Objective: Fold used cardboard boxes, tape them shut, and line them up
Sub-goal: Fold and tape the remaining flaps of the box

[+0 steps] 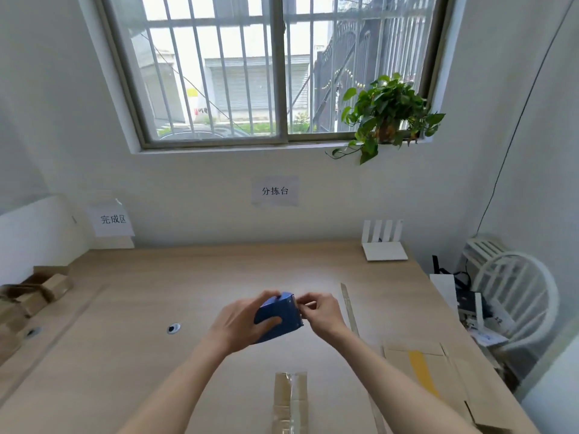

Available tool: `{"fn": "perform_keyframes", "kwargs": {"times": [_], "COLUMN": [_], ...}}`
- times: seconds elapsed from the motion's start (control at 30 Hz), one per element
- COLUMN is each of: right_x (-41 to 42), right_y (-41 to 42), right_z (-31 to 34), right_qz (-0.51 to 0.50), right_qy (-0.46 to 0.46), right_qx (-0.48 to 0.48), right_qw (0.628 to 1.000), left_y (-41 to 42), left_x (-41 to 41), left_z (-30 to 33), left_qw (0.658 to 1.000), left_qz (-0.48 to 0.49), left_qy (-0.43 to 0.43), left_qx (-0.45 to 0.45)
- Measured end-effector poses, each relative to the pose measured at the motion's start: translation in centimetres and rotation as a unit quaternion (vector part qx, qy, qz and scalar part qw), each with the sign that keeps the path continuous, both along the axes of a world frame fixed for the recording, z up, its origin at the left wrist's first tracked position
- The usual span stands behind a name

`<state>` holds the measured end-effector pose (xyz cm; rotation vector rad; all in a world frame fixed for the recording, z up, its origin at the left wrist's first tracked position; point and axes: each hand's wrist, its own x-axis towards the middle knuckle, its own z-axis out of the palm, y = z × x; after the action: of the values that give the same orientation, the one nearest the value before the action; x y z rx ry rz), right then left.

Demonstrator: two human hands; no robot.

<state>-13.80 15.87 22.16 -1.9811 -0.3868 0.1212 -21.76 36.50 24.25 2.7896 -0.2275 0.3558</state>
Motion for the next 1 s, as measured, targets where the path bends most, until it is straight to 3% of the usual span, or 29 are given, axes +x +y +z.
{"fn": "perform_keyframes", "kwargs": {"times": [0.17,0.37,0.57,1.0], "right_x": [-0.9,-5.0,-9.0,-10.9], "right_y": [-2.3,-3.4,-2.3,-2.7], "right_z": [-3.3,-11.8,-20.4,-26.4], "right_qz": [-0.038,-0.051,-0.077,-0.152], "right_qy": [0.056,0.163,0.243,0.225], "right_qx": [-0.013,-0.063,-0.096,-0.114], "right_qw": [0.998,0.983,0.962,0.956], "left_y": [3.2,5.0,5.7,4.4], "left_x": [-0.1,-3.5,-6.5,-6.5], "left_z": [-4.2,-11.7,-18.6,-23.6], "left_qw": [0.997,0.981,0.967,0.957], "left_qz": [0.019,-0.014,0.001,0.001], "left_qy": [0.065,0.192,0.249,0.289], "left_qx": [-0.027,-0.033,-0.053,0.020]}}
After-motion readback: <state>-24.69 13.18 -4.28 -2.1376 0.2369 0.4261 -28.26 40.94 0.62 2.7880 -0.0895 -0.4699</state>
